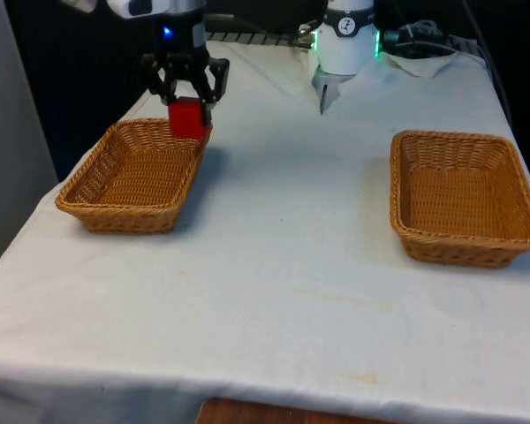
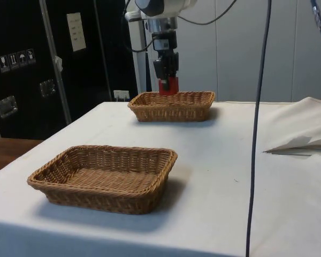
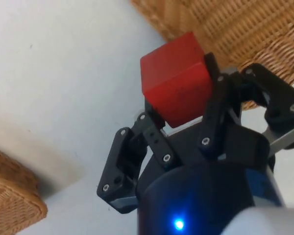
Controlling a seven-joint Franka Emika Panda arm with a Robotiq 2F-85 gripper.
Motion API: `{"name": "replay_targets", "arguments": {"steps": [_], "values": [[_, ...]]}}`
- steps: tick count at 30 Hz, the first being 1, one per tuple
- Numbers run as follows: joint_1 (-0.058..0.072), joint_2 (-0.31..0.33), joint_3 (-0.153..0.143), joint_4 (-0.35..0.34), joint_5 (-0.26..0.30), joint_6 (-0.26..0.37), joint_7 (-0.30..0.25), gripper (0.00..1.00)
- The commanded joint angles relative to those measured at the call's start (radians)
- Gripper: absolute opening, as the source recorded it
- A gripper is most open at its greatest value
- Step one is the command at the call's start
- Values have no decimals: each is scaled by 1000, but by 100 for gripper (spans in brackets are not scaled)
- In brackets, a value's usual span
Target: Pick up the red cube and place it into the right basket.
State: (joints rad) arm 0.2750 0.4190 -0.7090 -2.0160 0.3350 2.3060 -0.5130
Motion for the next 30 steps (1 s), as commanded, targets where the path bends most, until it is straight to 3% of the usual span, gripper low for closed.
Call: {"name": "replay_targets", "arguments": {"steps": [1, 3, 4, 5, 7, 12, 13, 14, 20, 21, 22, 23, 27, 28, 29, 30], "values": [[-14, 10, 4, 11, 14, -8, -18, 3], [-21, 33, -7, 21, 37, -6, -46, 3], [-7, 31, -17, 15, 31, 0, -37, 3], [-22, 41, -12, 24, 45, -5, -55, 3], [-28, 61, -19, 35, 62, -4, -74, 3], [-40, 129, -45, 73, 121, -5, -133, 3], [-26, 130, -58, 68, 122, 0, -131, 3], [-42, 141, -50, 80, 132, -6, -143, 3], [-53, 215, -75, 124, 197, -6, -199, 3], [-53, 215, -75, 124, 197, -6, -199, 3], [-39, 209, -82, 113, 192, 0, -191, 3], [-56, 234, -80, 136, 212, -6, -210, 3], [-65, 281, -93, 164, 245, -5, -237, 3], [-52, 276, -102, 155, 242, 0, -231, 3], [-67, 290, -94, 169, 253, -4, -242, 3], [-69, 299, -95, 174, 261, -4, -247, 3]]}}
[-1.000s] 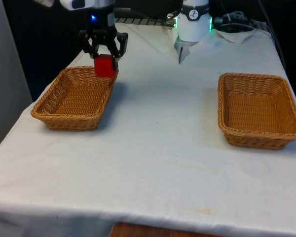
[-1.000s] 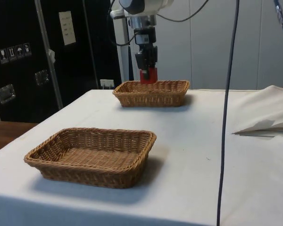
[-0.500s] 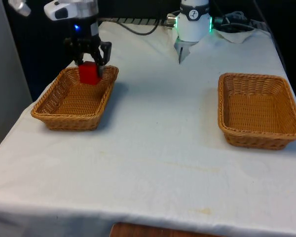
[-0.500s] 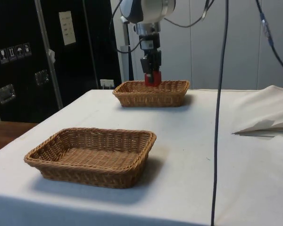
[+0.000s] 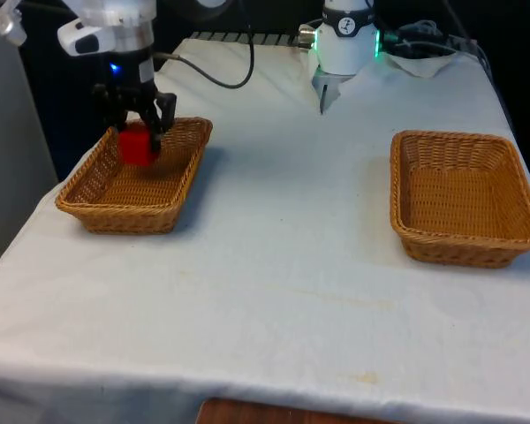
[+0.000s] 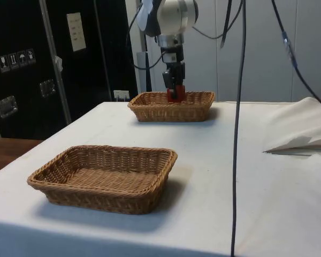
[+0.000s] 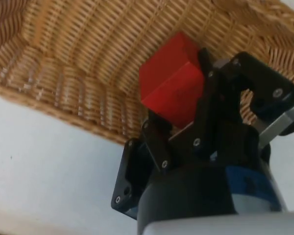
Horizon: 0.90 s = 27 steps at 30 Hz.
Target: Pick up the red cube and place it into the right basket.
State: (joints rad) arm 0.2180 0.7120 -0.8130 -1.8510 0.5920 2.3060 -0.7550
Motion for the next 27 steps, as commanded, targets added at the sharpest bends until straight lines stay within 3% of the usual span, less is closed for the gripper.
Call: {"name": "replay_targets", "arguments": {"steps": [1, 8, 9, 10, 13, 20, 23, 27], "values": [[-14, 13, 7, 13, 11, -4, -10, 3], [-16, 73, 14, 25, 96, 5, -53, 3], [-4, 73, 2, 19, 93, 1, -48, 3], [-15, 78, 11, 26, 105, 3, -58, 3], [-10, 91, 4, 30, 125, -1, -69, 3], [-4, 95, -9, 31, 126, -4, -68, 3], [-5, 85, -24, 39, 119, -23, -72, 3], [4, 74, -53, 48, 118, -54, -77, 3]]}}
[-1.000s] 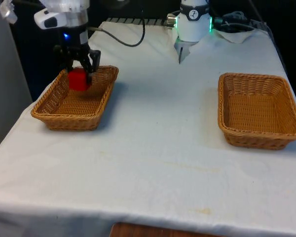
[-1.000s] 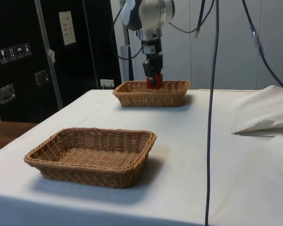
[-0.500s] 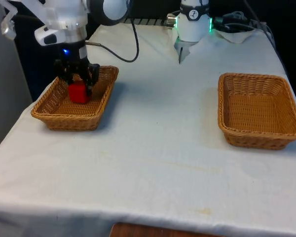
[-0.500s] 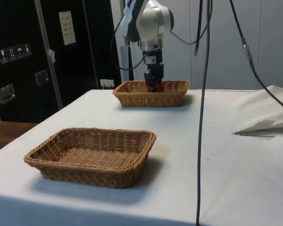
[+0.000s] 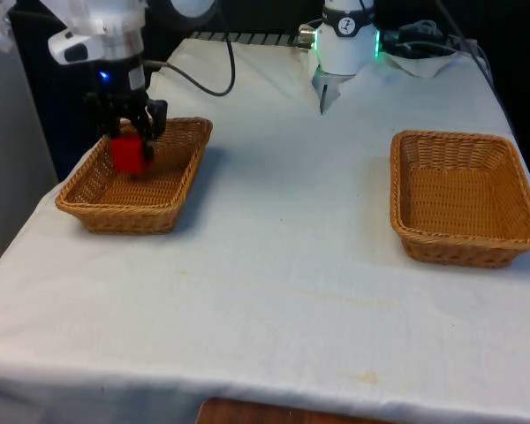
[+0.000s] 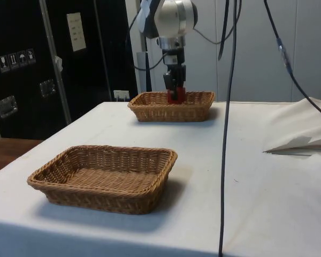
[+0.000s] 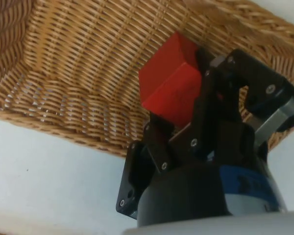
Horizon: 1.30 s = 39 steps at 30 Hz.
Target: Pick up the red cube and place it into the right basket.
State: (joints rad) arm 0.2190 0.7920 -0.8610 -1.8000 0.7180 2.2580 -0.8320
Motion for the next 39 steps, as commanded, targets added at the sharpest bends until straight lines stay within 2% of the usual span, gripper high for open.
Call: {"name": "replay_targets", "arguments": {"steps": [1, 2, 4, 7, 9, 10, 11, 12, 15, 17, 18, 27, 28, 29, 30, 35, 36, 37, 39], "values": [[4, -7, -10, -2, -7, -10, -1, 3], [2, -3, -5, 0, -1, -6, -1, 3], [7, -9, -17, -1, -5, -16, -5, 3], [6, -8, -16, 0, -1, -19, -7, 3], [-2, 1, -2, -2, 12, -13, -16, 3], [6, -4, -12, -4, 2, -20, -8, 3], [-4, 4, 2, -3, 16, -13, -19, 3], [-5, 10, 6, -2, 21, -12, -21, 3], [-4, 29, 8, 1, 42, -12, -33, 3], [1, 42, -1, 5, 56, -15, -42, 3], [5, 46, -4, 3, 55, -16, -38, 3], [-1, 48, -1, 7, 61, -24, -43, 3], [4, 48, -5, 4, 58, -21, -39, 3], [-2, 48, 0, 7, 61, -24, -43, 3], [-2, 49, 0, 7, 61, -25, -43, 3], [-1, 48, -2, 6, 61, -28, -42, 3], [4, 48, -5, 4, 58, -24, -39, 3], [-1, 47, -2, 6, 60, -29, -42, 3], [-1, 47, -2, 6, 60, -30, -42, 11]]}}
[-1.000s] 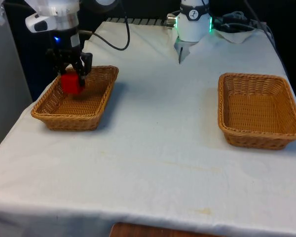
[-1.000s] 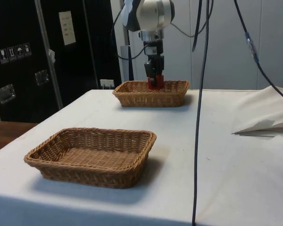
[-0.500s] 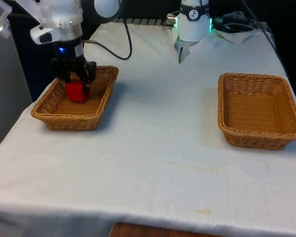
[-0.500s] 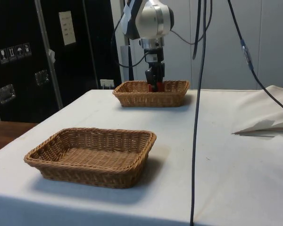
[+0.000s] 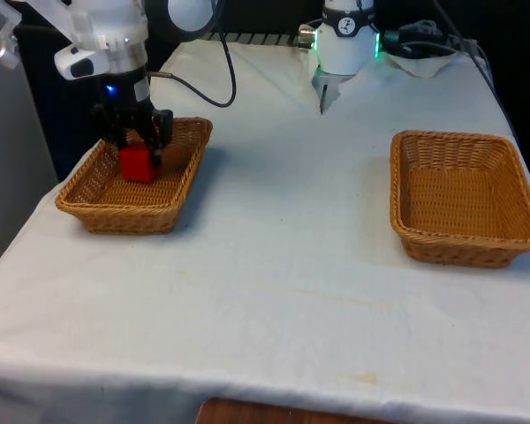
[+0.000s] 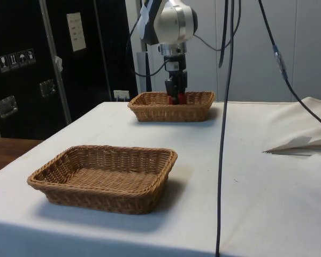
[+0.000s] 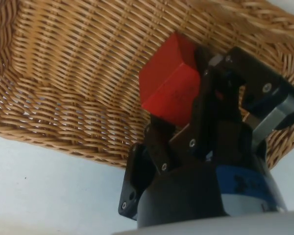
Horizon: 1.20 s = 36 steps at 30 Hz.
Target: Pick up the red cube and place it into the right basket.
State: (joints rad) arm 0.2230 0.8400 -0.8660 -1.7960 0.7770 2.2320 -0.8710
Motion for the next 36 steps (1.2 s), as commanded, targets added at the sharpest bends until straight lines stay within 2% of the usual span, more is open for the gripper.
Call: {"name": "replay_targets", "arguments": {"steps": [1, 4, 5, 6, 7, 8, 9, 10, 14, 15, 16, 23, 24, 25, 31, 32, 33, 34, 36], "values": [[-5, -1, 3, 2, 1, -5, -3, 19], [-4, -1, 2, 3, 2, -6, -3, 47], [0, 0, -1, 0, 0, -2, 0, 57], [-4, -1, 2, 3, 2, -7, -3, 57], [-4, -1, 1, 3, 2, -8, -3, 81], [-4, -1, 1, 3, 2, -8, -3, 90], [-4, -1, 1, 3, 2, -8, -3, 97], [-4, -1, 1, 3, 2, -8, -3, 100], [-4, -1, 1, 3, 2, -9, -3, 100], [0, 0, -2, 0, 0, -6, 0, 100], [-4, -1, 0, 3, 2, -9, -2, 100], [39, -45, -29, -11, -23, -34, 18, 100], [20, -29, -13, 1, -8, -27, 7, 100], [44, -52, -30, -13, -29, -37, 22, 100], [77, -112, -28, -34, -81, -45, 68, 100], [88, -128, -28, -40, -94, -47, 82, 100], [72, -122, -19, -30, -88, -51, 73, 100], [94, -135, -28, -43, -100, -48, 88, 100], [104, -149, -27, -50, -112, -48, 99, 100]]}}
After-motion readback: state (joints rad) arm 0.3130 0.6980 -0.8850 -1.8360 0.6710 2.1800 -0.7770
